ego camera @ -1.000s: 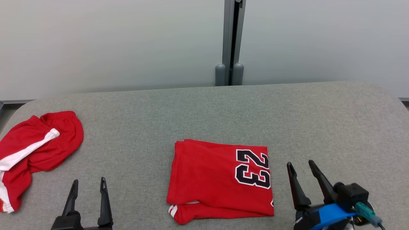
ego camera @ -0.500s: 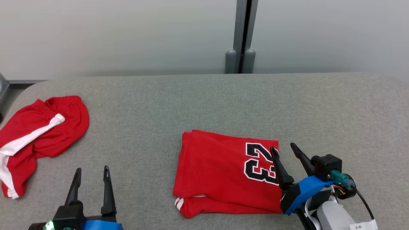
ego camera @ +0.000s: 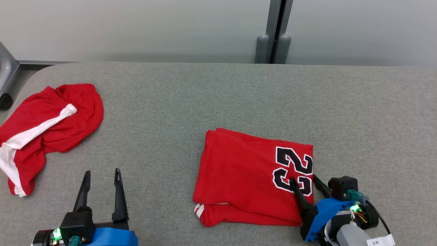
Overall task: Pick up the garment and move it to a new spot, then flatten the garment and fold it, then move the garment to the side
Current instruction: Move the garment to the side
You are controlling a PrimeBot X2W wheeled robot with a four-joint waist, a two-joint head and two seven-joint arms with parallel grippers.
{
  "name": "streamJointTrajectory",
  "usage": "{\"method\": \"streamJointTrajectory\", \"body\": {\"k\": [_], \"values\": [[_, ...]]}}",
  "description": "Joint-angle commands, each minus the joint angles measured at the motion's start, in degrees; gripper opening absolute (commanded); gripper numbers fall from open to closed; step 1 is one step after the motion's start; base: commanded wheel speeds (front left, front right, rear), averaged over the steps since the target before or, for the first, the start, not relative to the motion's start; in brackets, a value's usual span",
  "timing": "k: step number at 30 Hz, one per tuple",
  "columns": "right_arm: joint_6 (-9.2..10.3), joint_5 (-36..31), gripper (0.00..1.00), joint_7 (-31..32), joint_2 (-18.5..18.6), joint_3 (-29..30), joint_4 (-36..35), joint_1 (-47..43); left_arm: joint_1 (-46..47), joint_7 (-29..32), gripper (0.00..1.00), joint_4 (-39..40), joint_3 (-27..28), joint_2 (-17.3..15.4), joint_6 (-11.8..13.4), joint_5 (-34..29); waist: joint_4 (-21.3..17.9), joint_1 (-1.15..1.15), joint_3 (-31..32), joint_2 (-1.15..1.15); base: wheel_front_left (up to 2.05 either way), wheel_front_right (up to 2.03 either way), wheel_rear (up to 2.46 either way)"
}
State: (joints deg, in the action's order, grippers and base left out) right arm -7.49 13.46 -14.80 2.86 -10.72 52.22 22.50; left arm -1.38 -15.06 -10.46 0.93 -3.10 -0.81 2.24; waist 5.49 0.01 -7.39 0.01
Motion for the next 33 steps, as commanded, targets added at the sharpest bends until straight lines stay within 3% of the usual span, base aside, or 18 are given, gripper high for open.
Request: {"method": "streamJointTrajectory", "body": {"k": [1, 10, 11, 12, 23, 33], "values": [[-0.02, 1.08, 1.00, -0.23, 0.07, -1.07, 1.48, 0.69, 0.96, -0.15, 1.00, 0.04, -0.22, 0.10, 0.28, 0.17, 0.00, -0.01, -0.17, -0.01, 0.00, 0.00, 0.00], [-0.08, 5.76, 1.00, -0.02, -0.20, -6.00, 4.93, 0.78, 1.88, -0.15, 1.00, -0.45, -0.72, 0.16, 0.32, 0.49, 0.24, -0.01, -0.54, -0.01, 0.00, 0.00, 0.00], [-0.08, 6.37, 0.41, -0.03, -0.25, -6.74, 5.01, 0.91, 1.90, -0.15, 1.00, -0.50, -0.74, 0.17, 0.32, 0.57, 0.26, -0.01, -0.56, -0.01, 0.00, 0.00, 0.00], [-0.08, 6.91, 0.00, -0.03, -0.28, -7.43, 5.11, 1.07, 1.88, -0.15, 1.00, -0.59, -0.74, 0.17, 0.33, 0.65, 0.27, -0.01, -0.58, -0.01, 0.00, 0.00, 0.00], [-0.01, 3.79, 0.00, -0.33, 2.22, -1.39, -1.56, 2.75, 2.06, -0.15, 1.00, -0.07, -0.52, 0.21, 0.02, 0.58, -1.41, -0.01, -0.75, -0.01, 0.00, 0.00, 0.00], [0.00, 1.57, 0.00, -0.34, 5.12, 3.44, -6.15, 3.11, 5.12, -0.14, 1.00, 2.27, -0.98, 0.22, -0.25, -0.38, -9.94, -0.01, -5.00, -0.01, 0.00, 0.00, 0.00]]}}
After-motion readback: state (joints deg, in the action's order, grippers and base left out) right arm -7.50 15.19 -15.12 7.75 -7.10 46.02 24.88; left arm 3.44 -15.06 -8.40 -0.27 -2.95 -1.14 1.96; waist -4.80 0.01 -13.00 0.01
